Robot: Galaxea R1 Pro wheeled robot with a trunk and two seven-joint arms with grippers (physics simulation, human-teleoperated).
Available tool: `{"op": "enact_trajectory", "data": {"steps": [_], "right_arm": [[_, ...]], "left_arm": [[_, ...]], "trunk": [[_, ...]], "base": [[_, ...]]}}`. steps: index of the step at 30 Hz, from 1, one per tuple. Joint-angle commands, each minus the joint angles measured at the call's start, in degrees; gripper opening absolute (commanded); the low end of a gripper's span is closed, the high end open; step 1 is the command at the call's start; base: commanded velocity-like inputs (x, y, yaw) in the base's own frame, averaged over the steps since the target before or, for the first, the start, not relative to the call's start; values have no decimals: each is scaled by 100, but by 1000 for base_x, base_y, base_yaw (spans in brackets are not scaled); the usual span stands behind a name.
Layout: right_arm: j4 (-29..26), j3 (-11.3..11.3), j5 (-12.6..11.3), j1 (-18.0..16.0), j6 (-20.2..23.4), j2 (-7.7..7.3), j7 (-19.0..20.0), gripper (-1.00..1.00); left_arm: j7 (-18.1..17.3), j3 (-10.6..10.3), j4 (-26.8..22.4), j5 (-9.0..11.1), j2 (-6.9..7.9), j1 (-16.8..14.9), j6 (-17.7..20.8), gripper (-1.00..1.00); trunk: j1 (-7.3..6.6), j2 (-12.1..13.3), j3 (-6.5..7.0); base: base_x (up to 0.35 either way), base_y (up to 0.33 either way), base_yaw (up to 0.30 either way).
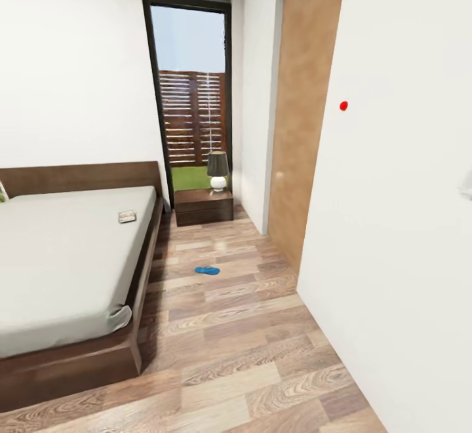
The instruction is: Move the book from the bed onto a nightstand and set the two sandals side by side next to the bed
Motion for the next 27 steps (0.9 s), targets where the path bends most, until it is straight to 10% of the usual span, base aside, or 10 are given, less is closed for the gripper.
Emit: {"op": "enact_trajectory", "data": {"steps": [1,27], "right_arm": [[2,0,-2,-2,-1,-1,0,100],[2,27,-1,-2,-7,-1,-3,100]], "left_arm": [[-1,-1,-4,2,-1,-1,-6,100],[-1,-4,-2,2,-1,-1,-6,100]], "trunk": [[0,-2,-4],[0,-2,-4]], "base": [[0,0,294],[0,0,294]]}}
